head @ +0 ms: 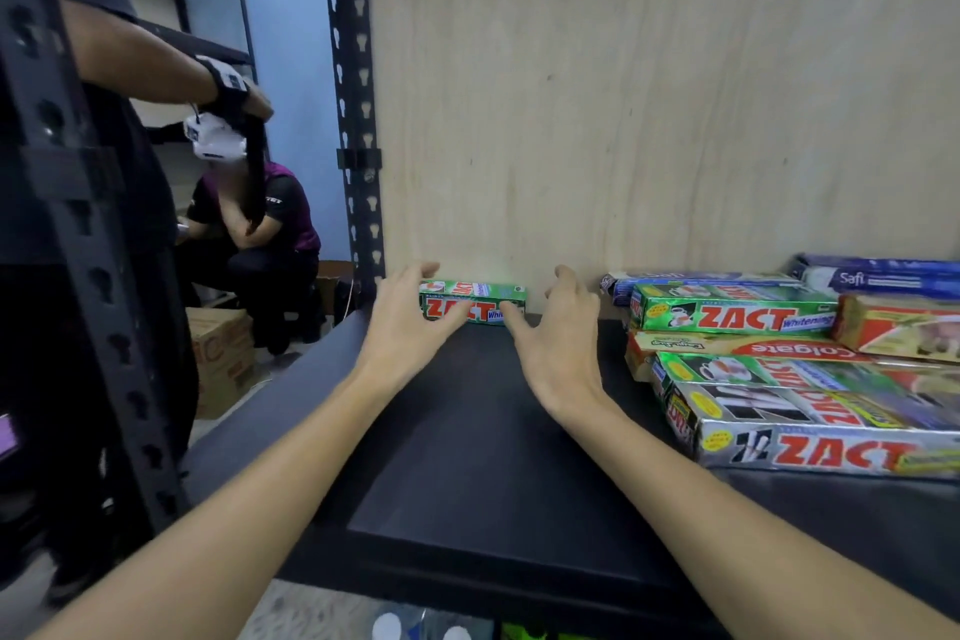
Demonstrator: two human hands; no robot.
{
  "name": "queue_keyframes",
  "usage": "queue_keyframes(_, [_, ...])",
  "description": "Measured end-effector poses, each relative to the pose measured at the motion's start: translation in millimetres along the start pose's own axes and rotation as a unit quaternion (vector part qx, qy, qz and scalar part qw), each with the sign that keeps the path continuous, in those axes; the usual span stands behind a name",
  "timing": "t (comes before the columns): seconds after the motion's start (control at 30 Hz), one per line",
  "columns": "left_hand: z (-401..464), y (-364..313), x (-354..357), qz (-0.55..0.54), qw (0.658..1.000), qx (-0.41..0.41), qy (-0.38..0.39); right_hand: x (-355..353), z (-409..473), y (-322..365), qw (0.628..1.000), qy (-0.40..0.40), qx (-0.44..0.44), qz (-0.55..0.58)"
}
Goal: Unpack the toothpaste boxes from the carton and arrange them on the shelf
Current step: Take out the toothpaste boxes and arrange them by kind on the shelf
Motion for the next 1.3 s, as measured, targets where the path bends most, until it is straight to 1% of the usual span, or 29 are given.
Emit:
queue_keyframes(0.1, [-13, -40, 6, -0.049, 0.999, -0.001, -0.003, -22, 1, 8, 1.0, 0.003, -0.003, 0.01])
queue_keyframes(0.2, [-24, -73, 22, -0.077, 0.997, -0.004, -0.005, -53, 11, 12, 1.0, -0.01, -0.01, 0.003])
queue_keyframes(0.3, [-35, -105, 52, -0.079, 0.996, 0.018, 0.034, -86, 30, 3, 1.0, -0.001, -0.015, -0.018])
queue_keyframes(0.37, [-42, -123, 74, -0.088, 0.993, 0.017, 0.078, -109, 47, -18, 0.996, 0.0, -0.03, -0.082])
queue_keyframes(0.4, [-45, -132, 83, -0.089, 0.991, 0.014, 0.096, -122, 56, -33, 0.99, -0.003, -0.039, -0.139])
queue_keyframes(0.43, [-46, -141, 92, -0.092, 0.99, 0.017, 0.106, -135, 64, -50, 0.977, -0.007, -0.048, -0.208])
queue_keyframes(0.5, [-51, -152, 109, -0.102, 0.987, 0.018, 0.127, -157, 75, -84, 0.939, 0.002, -0.062, -0.339])
queue_keyframes(0.57, [-58, -159, 128, -0.125, 0.979, 0.008, 0.163, -172, 84, -114, 0.914, 0.029, -0.06, -0.401])
queue_keyframes(0.63, [-60, -159, 140, -0.138, 0.976, -0.004, 0.17, -177, 90, -137, 0.9, 0.066, -0.063, -0.426])
queue_keyframes(0.73, [-57, -156, 146, -0.133, 0.981, -0.003, 0.142, -174, 97, -149, 0.888, 0.101, -0.09, -0.44])
queue_keyframes(0.97, [-53, -152, 147, -0.128, 0.984, 0.018, 0.119, -170, 95, -138, 0.879, 0.071, -0.172, -0.44])
queue_keyframes(1.1, [-54, -144, 127, -0.089, 0.991, 0.052, 0.085, -168, 93, -122, 0.898, 0.054, -0.19, -0.393])
queue_keyframes(1.2, [-51, -134, 109, -0.085, 0.992, 0.05, 0.077, -160, 89, -111, 0.921, 0.055, -0.163, -0.348])
queue_keyframes(1.3, [-48, -124, 89, -0.079, 0.994, 0.049, 0.065, -147, 82, -103, 0.931, 0.077, -0.131, -0.333])
Point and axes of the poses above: each hand's wrist, its own z-axis towards the middle knuckle, its own x-axis out of the palm, y = z × x, the point moved 10 cm from there along z, towards the middle knuckle, and after that the axes turned 14 degrees about -y, right-handed, at the moved point
